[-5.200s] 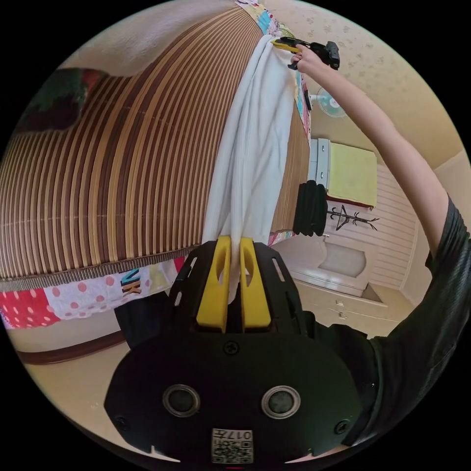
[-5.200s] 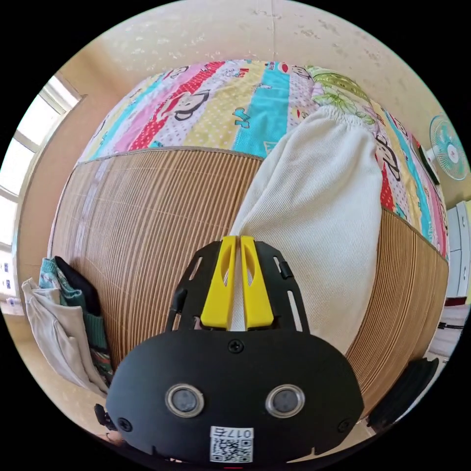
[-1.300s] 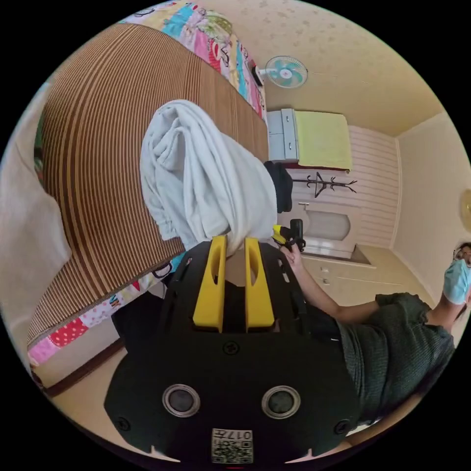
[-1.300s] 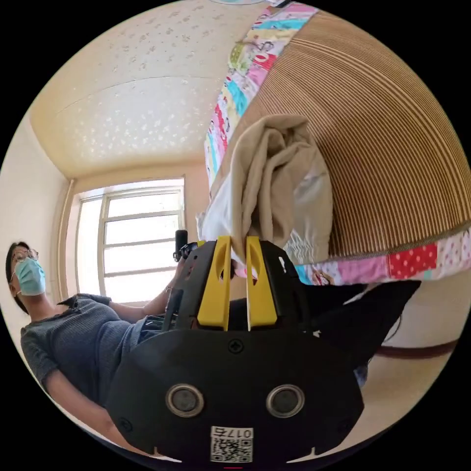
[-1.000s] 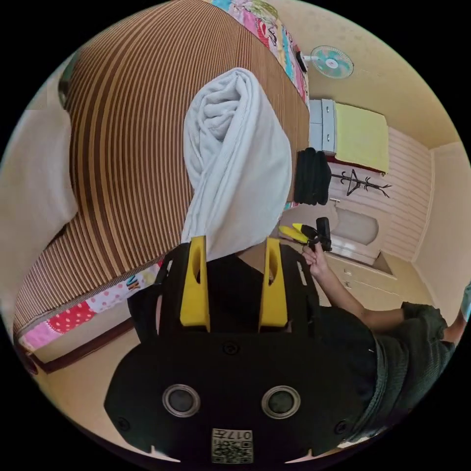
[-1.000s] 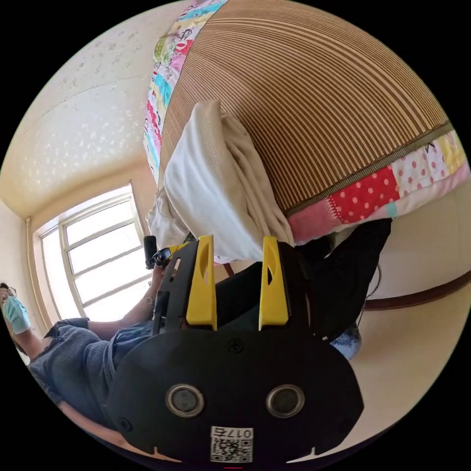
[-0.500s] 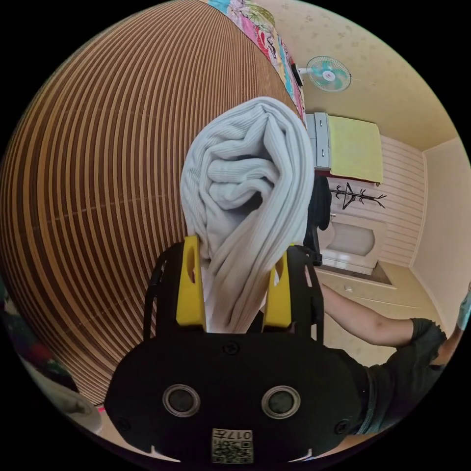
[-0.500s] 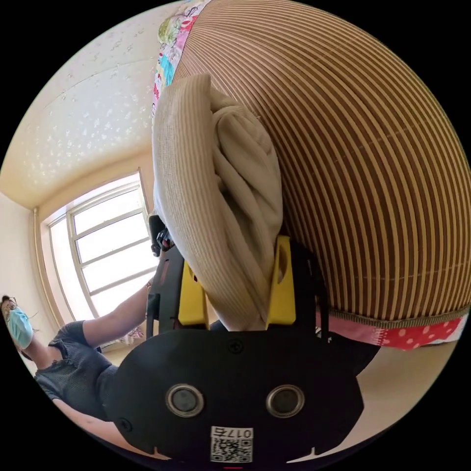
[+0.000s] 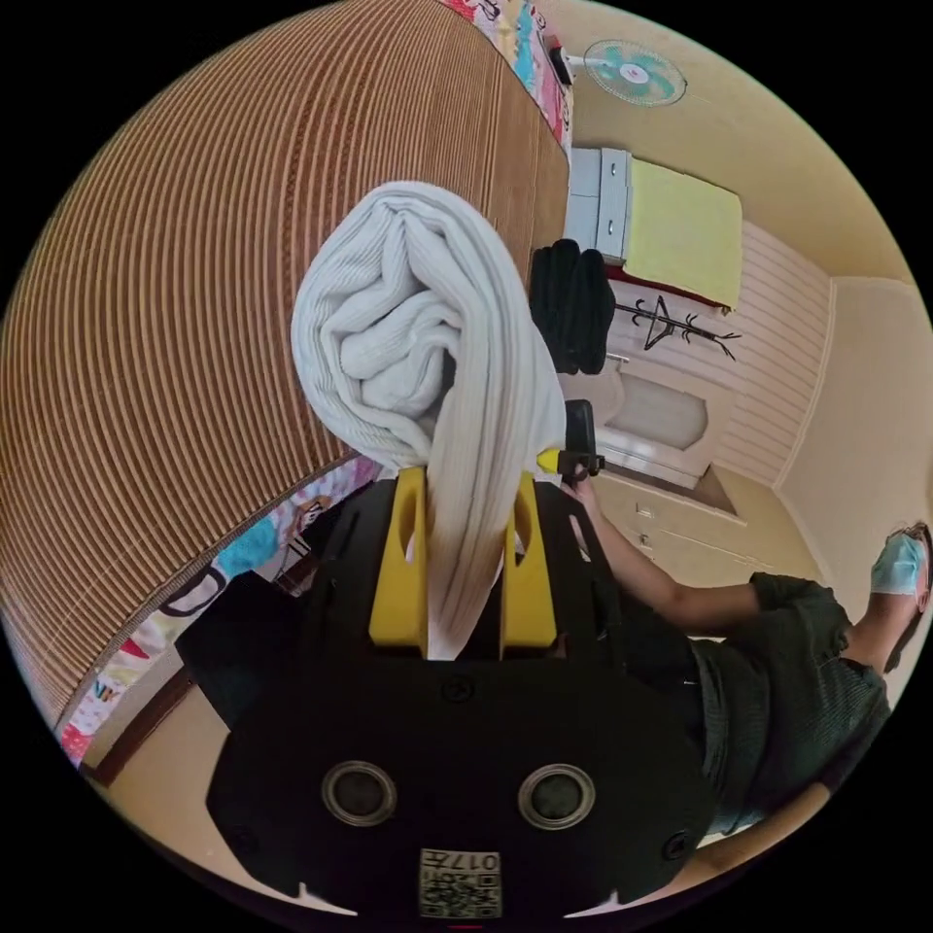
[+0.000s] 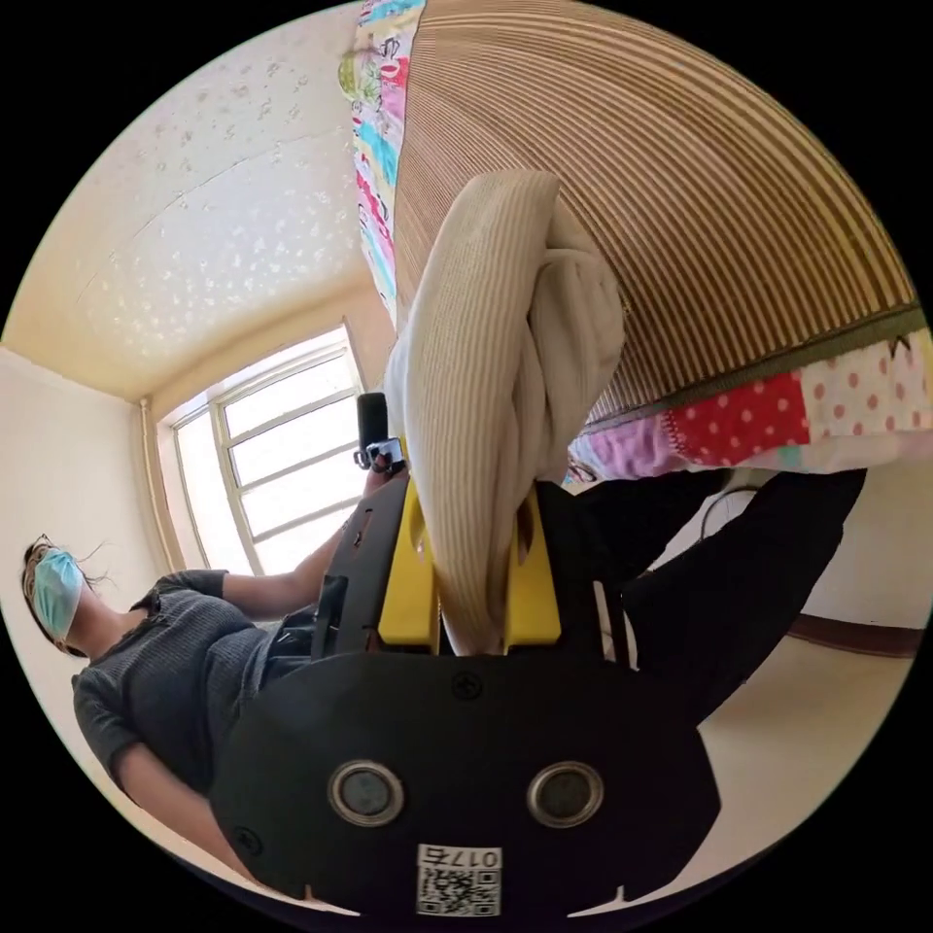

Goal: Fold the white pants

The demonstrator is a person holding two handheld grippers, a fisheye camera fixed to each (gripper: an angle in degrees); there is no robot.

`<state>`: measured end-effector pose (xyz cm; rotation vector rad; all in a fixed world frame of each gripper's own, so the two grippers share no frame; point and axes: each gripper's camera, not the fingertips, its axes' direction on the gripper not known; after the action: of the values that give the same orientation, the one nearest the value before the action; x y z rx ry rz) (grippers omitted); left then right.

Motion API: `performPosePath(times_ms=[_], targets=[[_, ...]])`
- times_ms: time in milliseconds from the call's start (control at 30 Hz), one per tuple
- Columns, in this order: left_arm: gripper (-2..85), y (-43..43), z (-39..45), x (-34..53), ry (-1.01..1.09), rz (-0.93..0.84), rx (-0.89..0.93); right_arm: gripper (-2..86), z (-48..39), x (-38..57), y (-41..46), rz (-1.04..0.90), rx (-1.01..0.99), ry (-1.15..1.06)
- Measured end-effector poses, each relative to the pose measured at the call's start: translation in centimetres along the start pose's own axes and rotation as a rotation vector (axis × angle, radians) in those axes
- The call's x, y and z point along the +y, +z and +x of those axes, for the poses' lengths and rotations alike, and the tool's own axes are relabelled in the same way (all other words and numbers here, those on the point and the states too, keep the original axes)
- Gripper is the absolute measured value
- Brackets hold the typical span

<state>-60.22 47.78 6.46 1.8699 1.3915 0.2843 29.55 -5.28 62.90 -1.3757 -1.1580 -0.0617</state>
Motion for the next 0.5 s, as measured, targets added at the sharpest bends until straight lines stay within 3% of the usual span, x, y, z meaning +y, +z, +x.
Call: performPosePath(times_ms=[233, 400, 500], targets=[[11.2, 16.6, 17.0, -18.1, 0.183, -0.019, 0.148, 11.8, -8.9, 2.5, -22.2, 0.173, 0.226, -0.143], [11.3, 27.0, 32.0, -30.5, 0.360, -0.025, 0.143, 11.8, -16.8, 3.1, -37.5, 0.291, 0.423, -0.268], [11.9, 32.4, 36.3, -37.3, 0.335, 0.017, 0.180, 14.0, -17.7, 1.3, -43.0, 0.367, 0.499, -0.194]])
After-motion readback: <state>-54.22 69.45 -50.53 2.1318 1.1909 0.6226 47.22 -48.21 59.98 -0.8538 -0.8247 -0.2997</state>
